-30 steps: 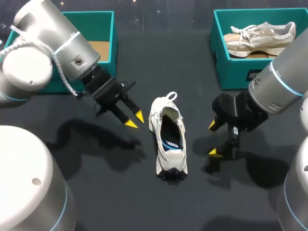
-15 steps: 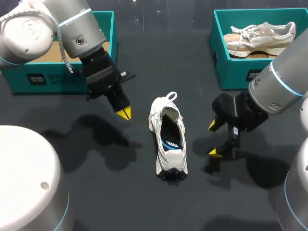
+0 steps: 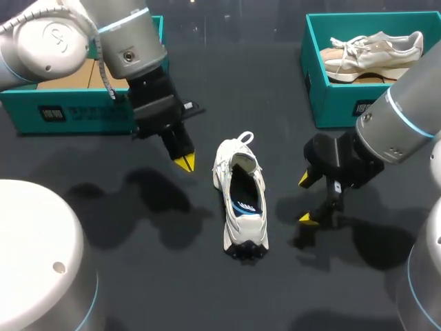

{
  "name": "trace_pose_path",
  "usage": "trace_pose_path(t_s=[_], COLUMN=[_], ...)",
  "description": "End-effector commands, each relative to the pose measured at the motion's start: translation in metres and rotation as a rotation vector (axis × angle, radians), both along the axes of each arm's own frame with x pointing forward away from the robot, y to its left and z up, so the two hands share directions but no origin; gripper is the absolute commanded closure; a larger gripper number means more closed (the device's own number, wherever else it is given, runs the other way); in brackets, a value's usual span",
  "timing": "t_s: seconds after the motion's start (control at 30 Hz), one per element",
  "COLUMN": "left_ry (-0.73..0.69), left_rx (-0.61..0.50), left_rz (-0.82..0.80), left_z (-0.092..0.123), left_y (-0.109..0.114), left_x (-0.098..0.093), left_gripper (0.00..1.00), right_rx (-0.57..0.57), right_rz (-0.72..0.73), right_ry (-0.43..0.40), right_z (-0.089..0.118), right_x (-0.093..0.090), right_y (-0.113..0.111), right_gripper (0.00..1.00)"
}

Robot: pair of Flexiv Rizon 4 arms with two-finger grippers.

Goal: Take the shoe out of the shoebox, open the shoe tongue, remove and reinsert the insole, then place the shoe into the shoebox

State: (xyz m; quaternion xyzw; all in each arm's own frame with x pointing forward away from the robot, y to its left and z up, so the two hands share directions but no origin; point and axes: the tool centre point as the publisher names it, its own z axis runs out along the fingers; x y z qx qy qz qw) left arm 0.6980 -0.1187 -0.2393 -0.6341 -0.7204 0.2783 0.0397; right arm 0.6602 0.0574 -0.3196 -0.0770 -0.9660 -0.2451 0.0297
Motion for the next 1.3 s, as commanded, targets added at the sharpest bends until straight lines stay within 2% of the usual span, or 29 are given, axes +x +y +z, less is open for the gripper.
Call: trace_pose_path(t_s=[0.03, 0.33, 0.6, 0.97, 1.2, 1.3], left_ry=[-0.024, -0.062, -0.077, -0.077, -0.077, -0.081], left_rx=[0.022, 0.076, 0.079, 0.1, 0.1, 0.109], left_rz=[0.002, -0.076, -0.053, -0.159, -0.159, -0.164], left_z=[0.009, 0.004, 0.004, -0.021, -0.021, -0.031], left_y=[0.002, 0.005, 0.005, -0.039, -0.039, -0.048], left_x=[-0.011, -0.031, -0.031, -0.033, -0.033, -0.034], left_gripper=[1.0, 1.0, 1.0, 1.0, 1.0, 1.0], right_rx=[-0.001, -0.001, -0.001, -0.001, -0.001, -0.001], right_rz=[-0.002, -0.002, -0.002, -0.002, -0.002, -0.002], right_ry=[-0.002, -0.002, -0.002, -0.002, -0.002, -0.002], right_z=[0.0, 0.0, 0.0, 0.0, 0.0, 0.0], right_x=[-0.002, -0.002, -0.002, -0.002, -0.002, -0.002], right_y=[0.0, 0.0, 0.0, 0.0, 0.0, 0.0], right_gripper=[0.0, 0.0, 0.0, 0.0, 0.0, 0.0])
